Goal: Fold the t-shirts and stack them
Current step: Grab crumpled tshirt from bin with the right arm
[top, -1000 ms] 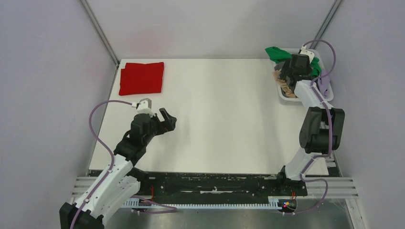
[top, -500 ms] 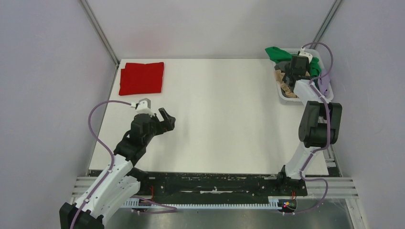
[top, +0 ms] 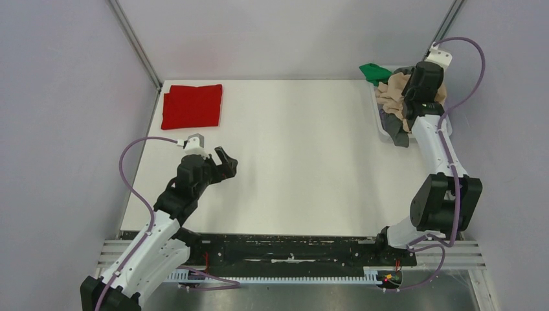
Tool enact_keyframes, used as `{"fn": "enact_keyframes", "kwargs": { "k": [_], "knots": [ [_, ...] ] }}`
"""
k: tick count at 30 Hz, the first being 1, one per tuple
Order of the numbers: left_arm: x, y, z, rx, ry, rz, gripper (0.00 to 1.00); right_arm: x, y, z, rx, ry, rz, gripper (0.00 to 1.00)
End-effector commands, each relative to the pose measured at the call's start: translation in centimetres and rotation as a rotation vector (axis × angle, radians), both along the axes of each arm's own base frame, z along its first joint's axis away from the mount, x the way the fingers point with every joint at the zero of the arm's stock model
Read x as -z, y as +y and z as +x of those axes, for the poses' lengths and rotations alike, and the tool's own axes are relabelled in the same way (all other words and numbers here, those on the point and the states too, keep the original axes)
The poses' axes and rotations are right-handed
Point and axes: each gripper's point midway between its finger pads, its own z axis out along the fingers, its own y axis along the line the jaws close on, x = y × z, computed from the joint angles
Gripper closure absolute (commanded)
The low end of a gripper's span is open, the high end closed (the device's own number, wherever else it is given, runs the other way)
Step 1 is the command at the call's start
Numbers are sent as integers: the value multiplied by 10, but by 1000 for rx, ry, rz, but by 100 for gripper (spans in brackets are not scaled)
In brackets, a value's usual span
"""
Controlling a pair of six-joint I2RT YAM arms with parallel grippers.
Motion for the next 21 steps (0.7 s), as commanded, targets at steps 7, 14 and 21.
{"fn": "enact_keyframes", "kwargs": {
  "k": [7,14,21],
  "knots": [
    [-22,3,4,2,-69,11,0,-147,-20,-10,55,-310,-165,97],
    [-20,3,4,-2,-62,14,0,-145,-15,22,-9,-283,-143,95],
    [-18,4,6,-9,-53,24,0,-6,-7,65,-104,88,39,86]
  ]
}}
